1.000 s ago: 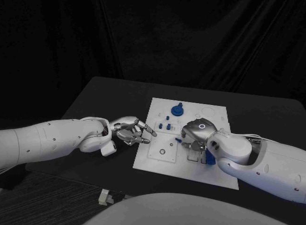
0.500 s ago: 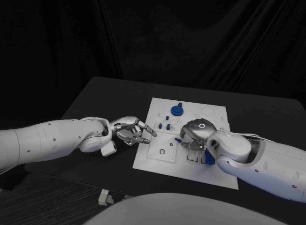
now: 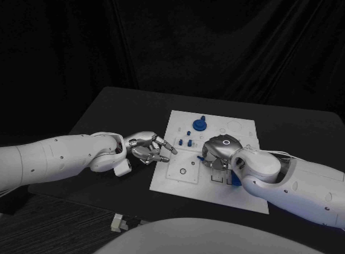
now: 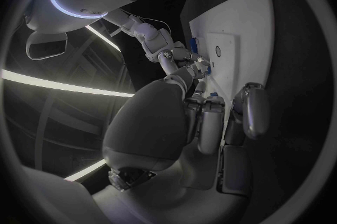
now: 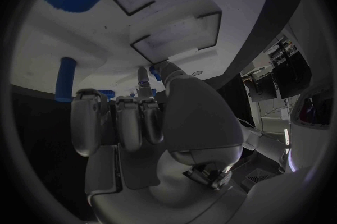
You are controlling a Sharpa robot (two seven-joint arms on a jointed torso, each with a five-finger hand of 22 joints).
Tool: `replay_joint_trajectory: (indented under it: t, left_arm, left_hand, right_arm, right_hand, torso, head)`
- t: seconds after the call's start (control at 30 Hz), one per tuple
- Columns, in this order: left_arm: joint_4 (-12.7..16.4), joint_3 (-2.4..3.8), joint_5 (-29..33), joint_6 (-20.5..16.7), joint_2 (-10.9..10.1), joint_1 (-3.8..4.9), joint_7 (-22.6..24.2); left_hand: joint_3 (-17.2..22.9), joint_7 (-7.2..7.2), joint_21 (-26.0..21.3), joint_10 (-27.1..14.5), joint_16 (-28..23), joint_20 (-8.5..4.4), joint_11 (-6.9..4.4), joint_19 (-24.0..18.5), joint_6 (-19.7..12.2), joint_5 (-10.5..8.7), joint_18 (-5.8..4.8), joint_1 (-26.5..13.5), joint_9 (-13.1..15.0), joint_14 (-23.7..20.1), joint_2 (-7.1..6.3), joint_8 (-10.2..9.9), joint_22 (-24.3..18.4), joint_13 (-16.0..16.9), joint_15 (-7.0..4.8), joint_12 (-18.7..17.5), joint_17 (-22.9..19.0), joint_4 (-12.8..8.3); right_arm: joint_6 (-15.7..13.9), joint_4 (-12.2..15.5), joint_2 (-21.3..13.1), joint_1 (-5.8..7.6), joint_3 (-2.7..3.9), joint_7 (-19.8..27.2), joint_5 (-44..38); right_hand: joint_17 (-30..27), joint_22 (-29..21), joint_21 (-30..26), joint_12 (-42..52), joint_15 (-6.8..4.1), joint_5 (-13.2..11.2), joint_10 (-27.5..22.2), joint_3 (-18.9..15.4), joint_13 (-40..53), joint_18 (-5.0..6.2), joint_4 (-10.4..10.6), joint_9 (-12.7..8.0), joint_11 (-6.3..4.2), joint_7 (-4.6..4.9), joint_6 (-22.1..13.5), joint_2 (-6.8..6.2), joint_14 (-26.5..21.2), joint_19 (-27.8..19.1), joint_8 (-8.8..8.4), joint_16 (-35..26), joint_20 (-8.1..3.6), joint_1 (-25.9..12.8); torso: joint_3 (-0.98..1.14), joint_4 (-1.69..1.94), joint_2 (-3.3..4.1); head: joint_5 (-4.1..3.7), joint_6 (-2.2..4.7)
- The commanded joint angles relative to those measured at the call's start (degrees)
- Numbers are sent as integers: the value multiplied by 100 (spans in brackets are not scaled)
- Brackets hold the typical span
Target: Assemble the parts on the task board
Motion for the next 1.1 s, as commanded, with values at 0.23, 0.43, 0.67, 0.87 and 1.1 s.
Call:
replay_joint_trajectory:
  t: [0.23,0.43,0.67,0.87,1.1]
  left_arm:
    - [9,4,25,68,4,-2,64]
    - [5,4,25,73,11,-2,64]
    - [0,4,25,79,21,-2,64]
    - [-2,4,25,82,34,-2,74]
    - [1,4,25,43,68,-2,124]
  left_hand:
    - [26,22,-33,281,15,-6,-5,-39,-4,25,101,11,-3,585,13,33,1034,1250,5,-32,1508,1]
    - [42,25,-35,273,15,-7,-4,-43,-12,31,101,6,-5,585,14,36,1033,1244,5,-37,1508,-1]
    - [42,25,-35,273,15,-7,-4,-43,-12,31,101,6,-5,585,14,36,1033,1244,5,-37,1508,-1]
    - [47,26,-42,271,15,-7,-3,-53,-12,34,103,4,-5,585,18,38,1030,1243,6,-38,1508,0]
    - [50,26,-41,272,15,-7,-3,-52,-12,36,103,5,-5,585,20,39,1030,1244,6,-37,1508,0]
  right_arm:
    - [-174,-75,64,-61,-12,75,41]
    - [-142,-128,95,-66,-12,80,41]
    - [-92,-145,111,-80,-12,200,228]
    - [-199,-118,81,-88,-12,255,298]
    - [-439,-3,-29,-62,-11,305,261]
  right_hand:
    - [1510,1230,-44,-15,-2,-42,600,-9,1507,-14,-44,8,-3,-10,46,48,590,182,33,15,4,-30]
    - [1510,1226,-56,-15,-10,-42,600,7,1507,-11,-63,8,-12,-20,51,61,590,176,34,15,-3,-18]
    - [1510,1223,-71,-15,-82,421,600,201,1507,-8,-326,79,-96,-111,282,111,590,171,156,15,-68,176]
    - [1510,1228,-62,-15,-158,438,600,259,1507,-11,-540,245,-185,-212,526,117,590,177,332,15,-137,282]
    - [1510,1234,-46,-15,-206,447,600,245,1507,-16,-619,380,-241,-275,638,124,590,188,443,15,-182,273]
  torso:
    - [0,1,1]
    - [0,0,0]
    - [0,1,1]
    - [0,0,0]
    - [0,-1,0]
  head:
    - [1,1]
    - [1,1]
    - [-4,1]
    - [14,1]
    - [41,1]
